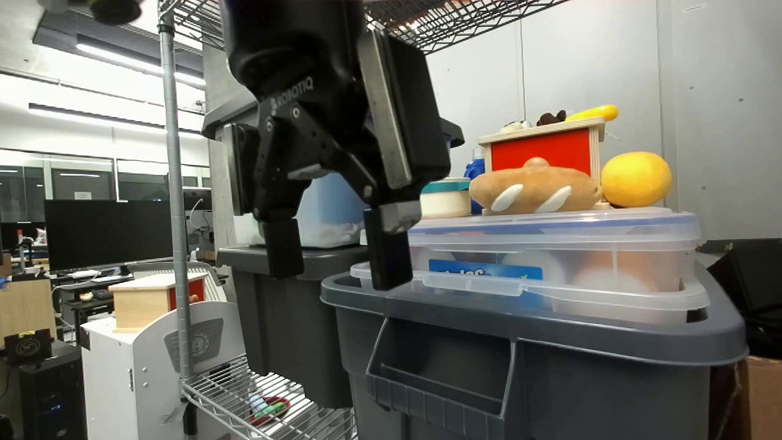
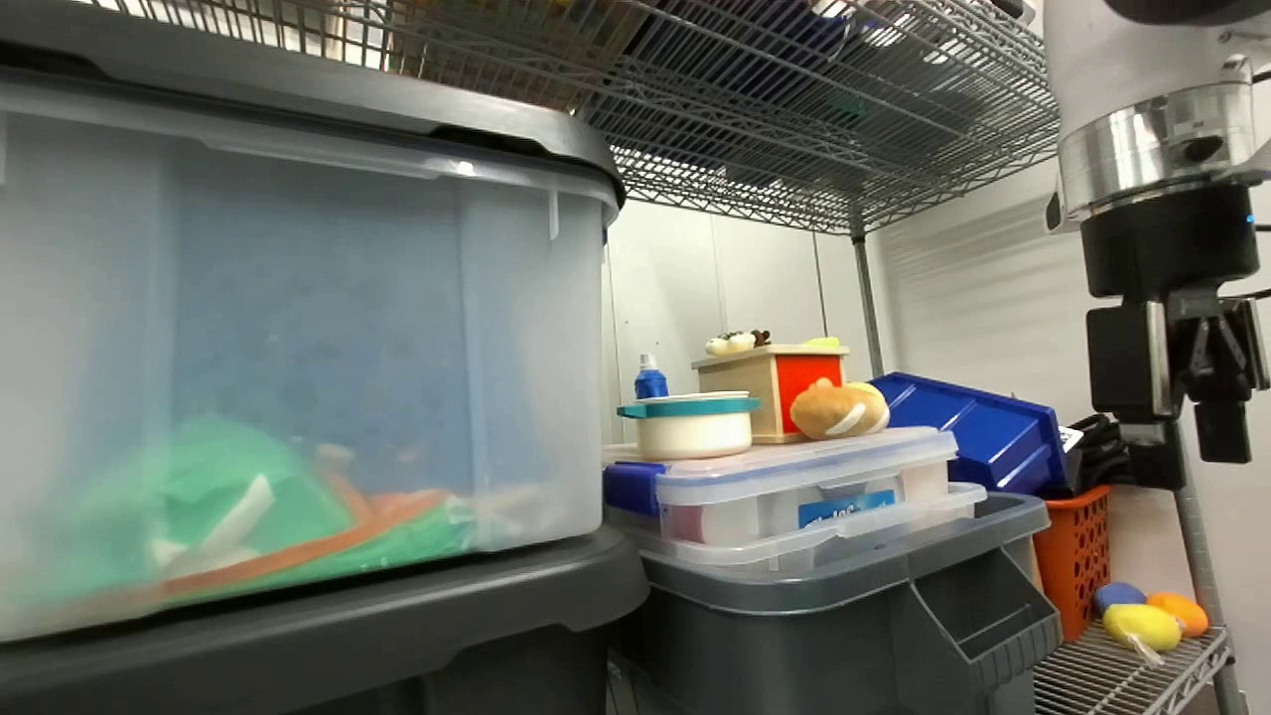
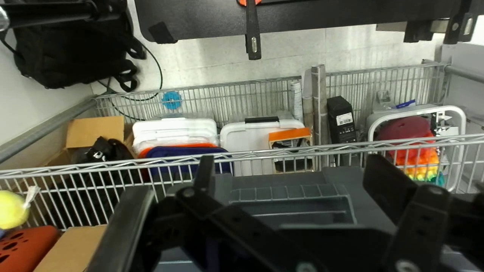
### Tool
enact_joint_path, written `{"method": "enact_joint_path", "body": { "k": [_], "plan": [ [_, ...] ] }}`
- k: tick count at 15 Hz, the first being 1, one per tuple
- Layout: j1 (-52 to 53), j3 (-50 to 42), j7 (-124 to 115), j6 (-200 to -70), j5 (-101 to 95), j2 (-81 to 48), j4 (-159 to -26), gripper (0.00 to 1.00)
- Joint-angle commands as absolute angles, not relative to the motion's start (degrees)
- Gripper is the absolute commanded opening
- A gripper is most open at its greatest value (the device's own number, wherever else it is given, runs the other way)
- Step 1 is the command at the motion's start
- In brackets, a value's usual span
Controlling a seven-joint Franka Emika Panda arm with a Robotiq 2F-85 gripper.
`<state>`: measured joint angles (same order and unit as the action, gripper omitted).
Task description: Pick up the bread plush toy and the yellow plush toy and put them on the left
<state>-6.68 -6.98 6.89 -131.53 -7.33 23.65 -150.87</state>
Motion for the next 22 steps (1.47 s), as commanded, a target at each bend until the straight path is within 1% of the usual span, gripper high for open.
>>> {"method": "enact_joint_path", "body": {
  "k": [1,12,17,22],
  "plan": [
    [-7.08,-6.45,6.13,-127.99,-7.84,21.54,-147.7,1.0],
    [-7.42,-6.3,3.19,-113.87,-8.23,23.69,-139.05,1.0],
    [-7.68,-6.68,3.16,-112.34,-8.67,23.5,-135.06,1.0],
    [-7.73,-7.58,3.75,-114.7,-7.58,21.51,-131.31,1.0]
  ]
}}
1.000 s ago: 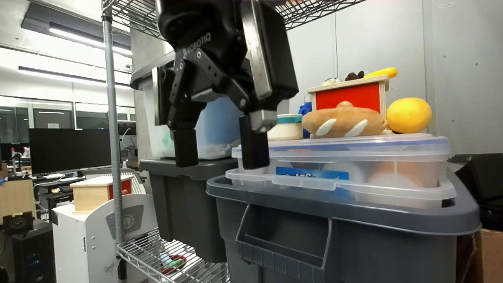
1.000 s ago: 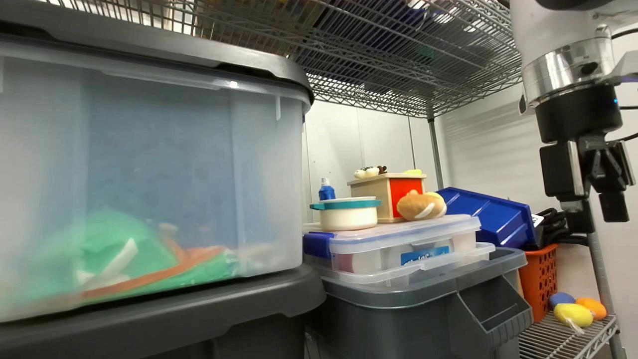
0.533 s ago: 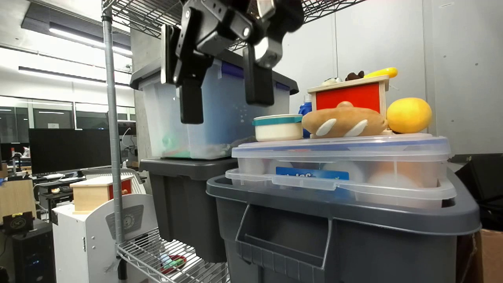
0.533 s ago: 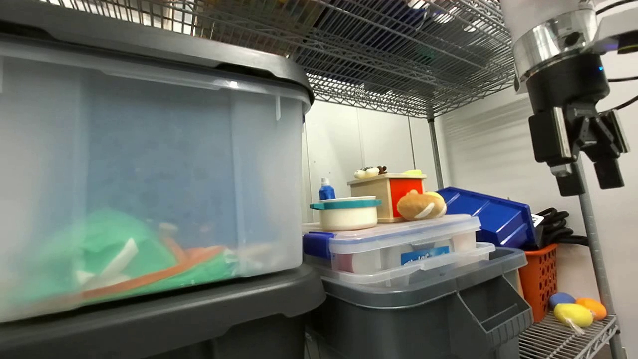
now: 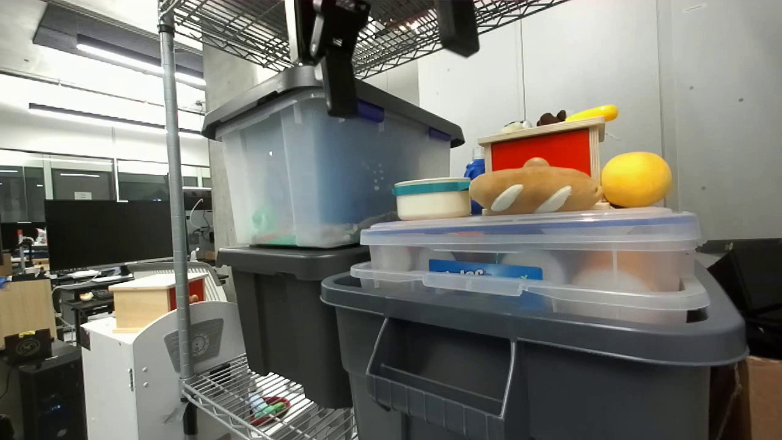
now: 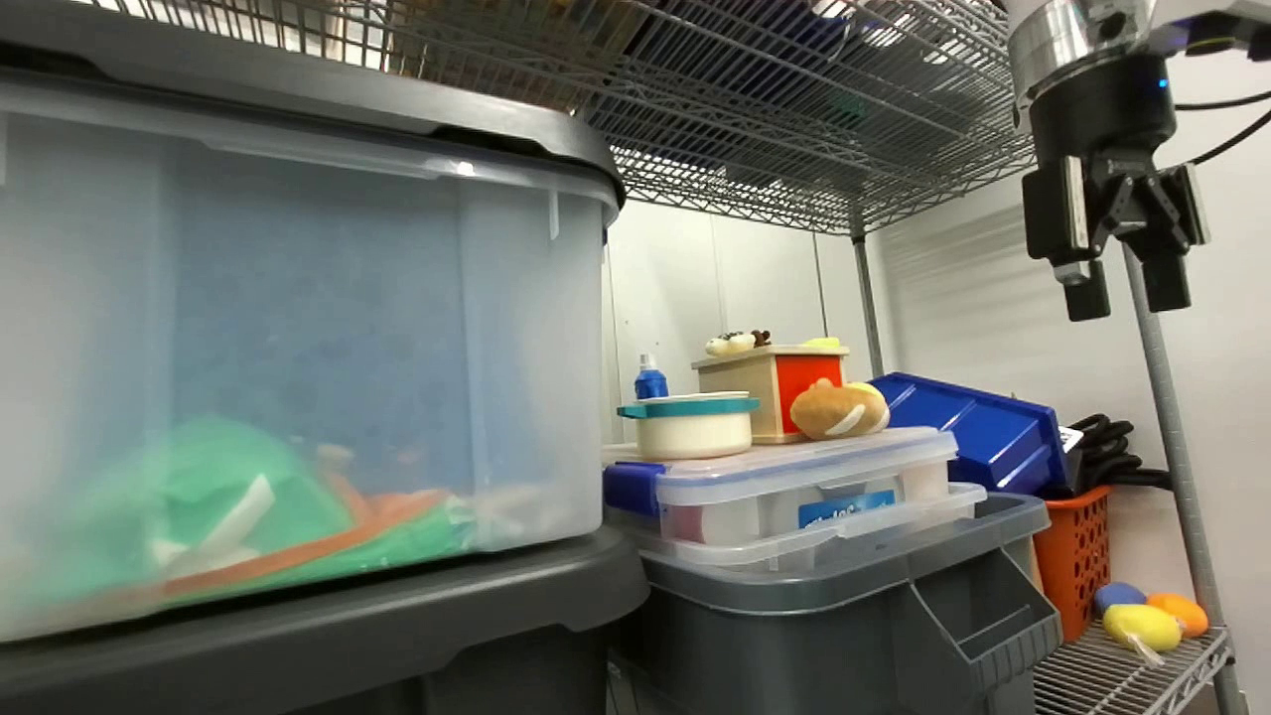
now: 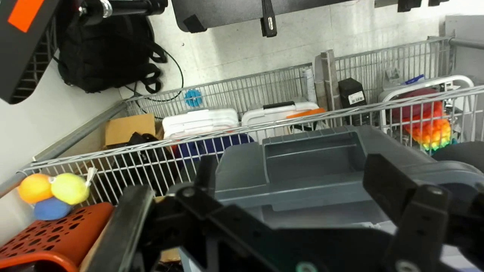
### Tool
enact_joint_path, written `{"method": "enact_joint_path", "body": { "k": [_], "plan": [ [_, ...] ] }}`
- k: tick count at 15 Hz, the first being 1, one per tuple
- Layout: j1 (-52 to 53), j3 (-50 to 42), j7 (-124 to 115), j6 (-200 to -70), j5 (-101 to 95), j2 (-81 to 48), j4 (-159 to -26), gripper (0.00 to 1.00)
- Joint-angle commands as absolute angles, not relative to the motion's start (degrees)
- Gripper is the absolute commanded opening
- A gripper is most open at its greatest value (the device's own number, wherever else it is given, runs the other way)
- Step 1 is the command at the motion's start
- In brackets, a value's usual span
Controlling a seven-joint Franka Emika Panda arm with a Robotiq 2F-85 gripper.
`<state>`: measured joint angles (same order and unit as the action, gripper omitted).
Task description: Pick up the bread plush toy and the yellow plush toy and put them on the left
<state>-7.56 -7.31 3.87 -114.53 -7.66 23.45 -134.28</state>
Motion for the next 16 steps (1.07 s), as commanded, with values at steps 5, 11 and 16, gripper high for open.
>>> {"method": "enact_joint_path", "body": {
  "k": [5,11,16],
  "plan": [
    [-7.23,-7.53,3.96,-115.07,-6.8,19.02,-130.6,1.0],
    [-7.06,-7.26,3.54,-116.11,-7.1,15.3,-130.58,1.0],
    [-7.19,-7.92,4.44,-119.9,-6.05,9.05,-127.16,1.0]
  ]
}}
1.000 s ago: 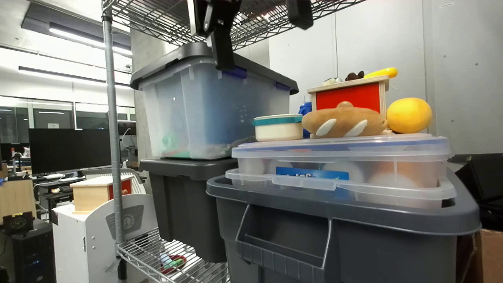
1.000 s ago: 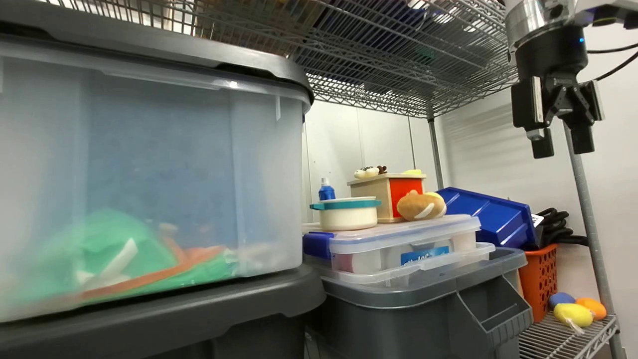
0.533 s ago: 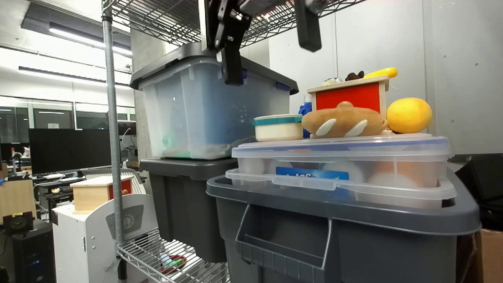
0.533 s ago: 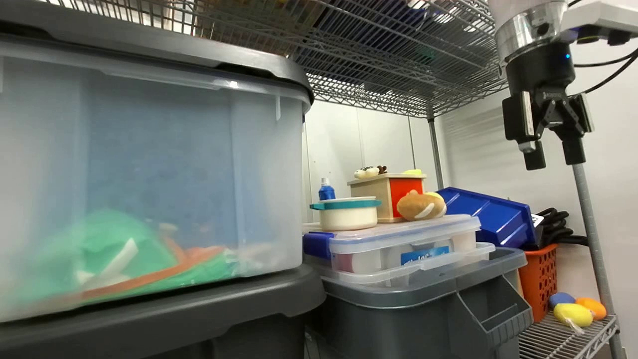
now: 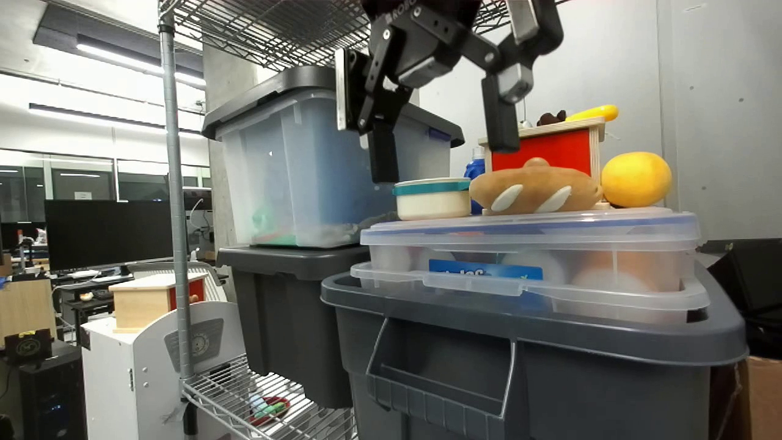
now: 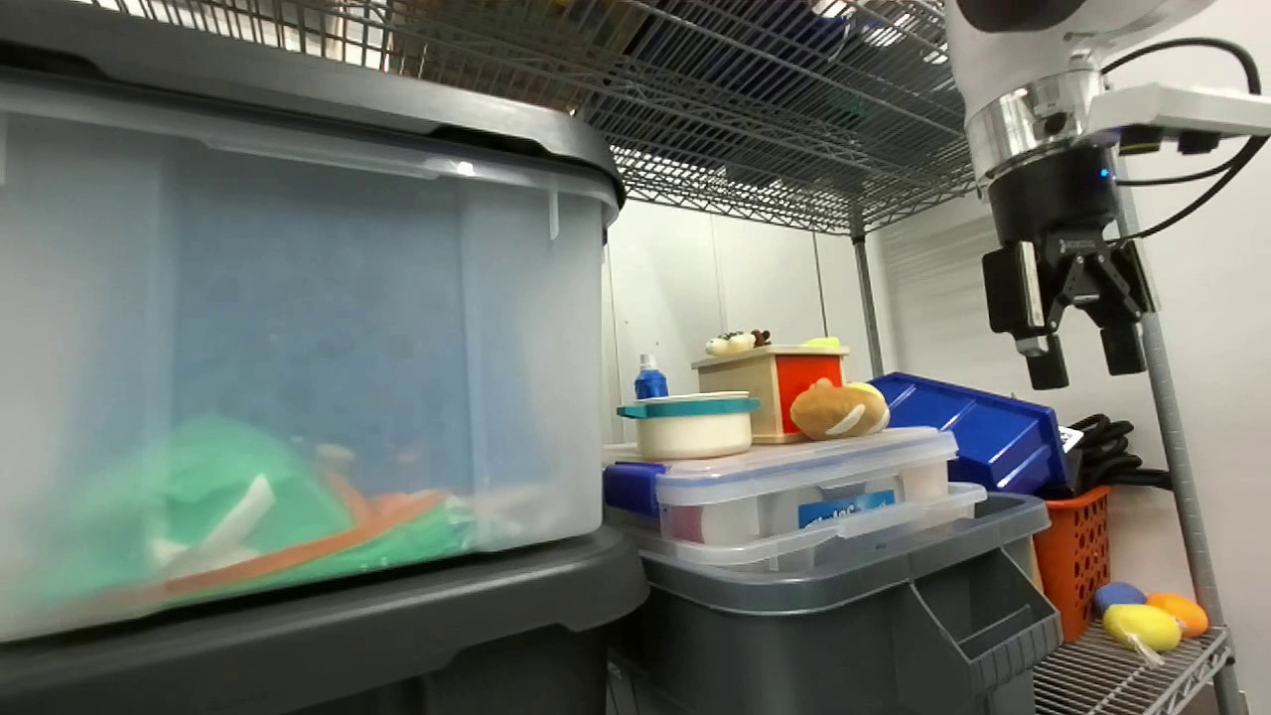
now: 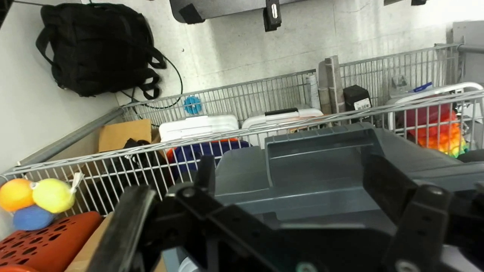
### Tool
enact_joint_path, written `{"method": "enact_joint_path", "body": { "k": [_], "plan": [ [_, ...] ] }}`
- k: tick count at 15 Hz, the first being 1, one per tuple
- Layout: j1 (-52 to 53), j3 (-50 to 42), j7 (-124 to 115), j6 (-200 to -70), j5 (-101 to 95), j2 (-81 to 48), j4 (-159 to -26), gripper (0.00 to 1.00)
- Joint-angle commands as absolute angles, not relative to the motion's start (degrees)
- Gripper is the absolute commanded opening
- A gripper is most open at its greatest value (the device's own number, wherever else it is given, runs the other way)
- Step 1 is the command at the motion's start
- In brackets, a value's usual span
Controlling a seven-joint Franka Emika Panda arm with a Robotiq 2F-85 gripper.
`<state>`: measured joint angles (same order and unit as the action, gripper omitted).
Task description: Pick up the bread plush toy and the yellow plush toy and put them on the left
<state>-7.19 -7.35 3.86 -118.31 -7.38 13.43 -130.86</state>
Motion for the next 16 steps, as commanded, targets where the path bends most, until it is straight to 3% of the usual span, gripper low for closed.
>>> {"method": "enact_joint_path", "body": {
  "k": [1,16],
  "plan": [
    [-7.2,-7.99,4.65,-120.92,-5.79,8.1,-126.79,1.0],
    [-6.8,-7.82,8.71,-130.2,-1.17,6.07,-124.96,1.0]
  ]
}}
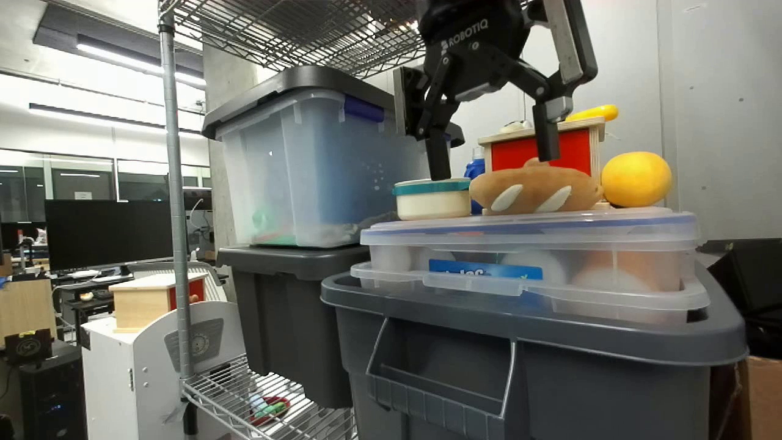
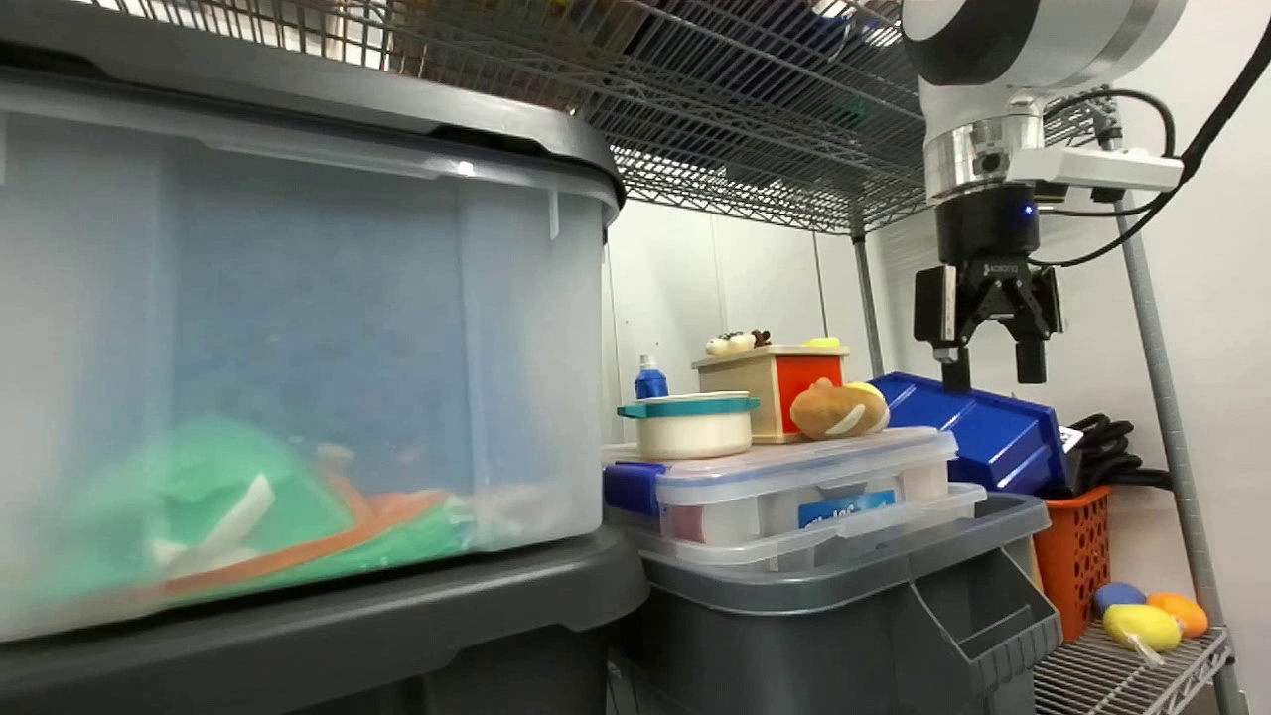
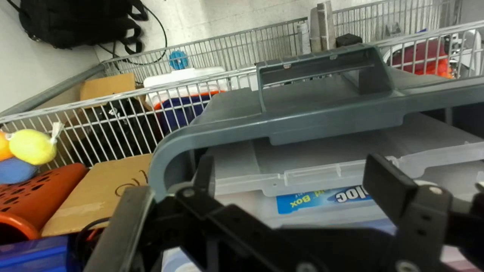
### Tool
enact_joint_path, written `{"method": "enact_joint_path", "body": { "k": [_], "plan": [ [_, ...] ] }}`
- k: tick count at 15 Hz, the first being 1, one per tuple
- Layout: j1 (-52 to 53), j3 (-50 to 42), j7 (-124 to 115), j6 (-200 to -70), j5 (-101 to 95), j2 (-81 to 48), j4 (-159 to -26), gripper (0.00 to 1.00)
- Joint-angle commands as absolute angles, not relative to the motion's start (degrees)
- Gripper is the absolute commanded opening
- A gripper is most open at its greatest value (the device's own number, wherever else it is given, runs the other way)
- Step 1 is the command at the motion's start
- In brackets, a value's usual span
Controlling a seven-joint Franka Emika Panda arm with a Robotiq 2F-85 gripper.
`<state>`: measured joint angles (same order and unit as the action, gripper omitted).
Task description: Pick up the bread plush toy and the yellow plush toy and put them on the left
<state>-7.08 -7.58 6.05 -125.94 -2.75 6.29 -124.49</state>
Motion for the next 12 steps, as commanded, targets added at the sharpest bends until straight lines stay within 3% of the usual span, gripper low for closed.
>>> {"method": "enact_joint_path", "body": {
  "k": [1,8,12],
  "plan": [
    [-6.72,-7.89,10.01,-132.31,-0.65,5.6,-125.45,1.0],
    [-6.39,-7.77,17.95,-142.19,2.62,4.71,-128.84,1.0],
    [-6.33,-7.63,18.17,-140.58,2.78,5.78,-129.04,1.0]
  ]
}}
